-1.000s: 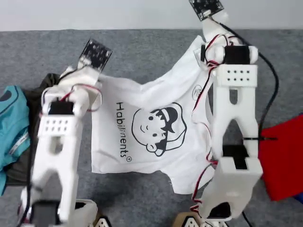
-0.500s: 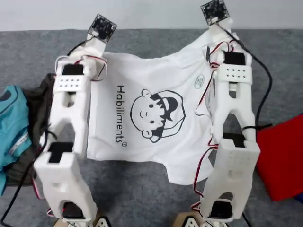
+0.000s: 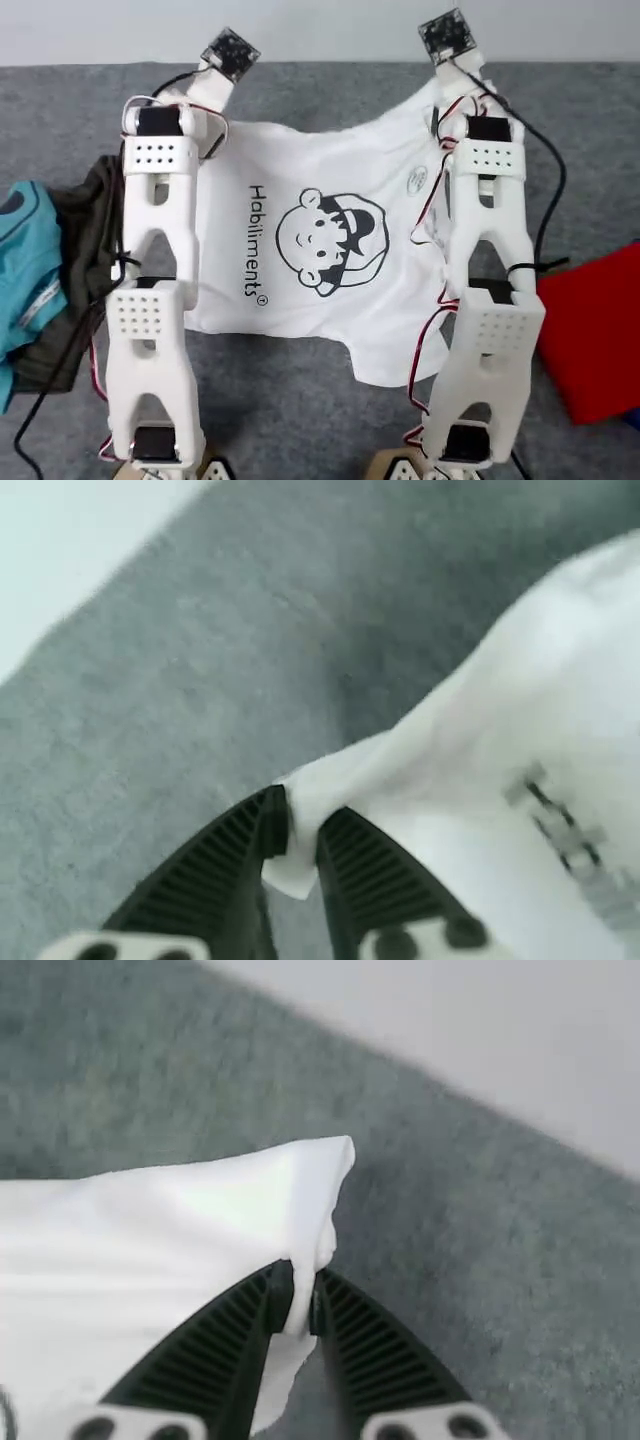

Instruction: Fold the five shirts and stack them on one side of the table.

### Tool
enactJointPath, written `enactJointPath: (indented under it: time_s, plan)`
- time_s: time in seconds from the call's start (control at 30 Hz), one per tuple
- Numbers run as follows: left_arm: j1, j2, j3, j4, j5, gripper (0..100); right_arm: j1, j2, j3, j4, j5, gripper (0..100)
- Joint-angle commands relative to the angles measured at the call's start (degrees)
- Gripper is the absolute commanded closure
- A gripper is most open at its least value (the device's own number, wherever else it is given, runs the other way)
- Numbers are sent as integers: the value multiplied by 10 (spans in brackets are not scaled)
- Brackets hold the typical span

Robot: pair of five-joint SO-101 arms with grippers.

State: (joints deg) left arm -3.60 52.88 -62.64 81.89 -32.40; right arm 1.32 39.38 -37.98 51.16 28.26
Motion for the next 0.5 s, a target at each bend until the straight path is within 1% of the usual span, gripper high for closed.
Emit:
enactJointPath:
  time_s: [0.0,0.07,0.1,0.23,0.3,0.47]
  plan:
    - [-2,15,-85,113,-52,997,0,-13,-75,109,23,987]
    - [0,30,-112,173,-79,997,0,-13,-109,173,22,987]
    - [1,36,-120,190,-84,997,0,-12,-125,204,22,987]
    - [-3,25,-100,187,-85,997,-9,-12,-174,313,22,984]
    - [0,11,-70,188,-85,997,-14,-12,-196,361,22,983]
    - [15,-65,61,188,-88,997,-21,-12,-241,465,21,983]
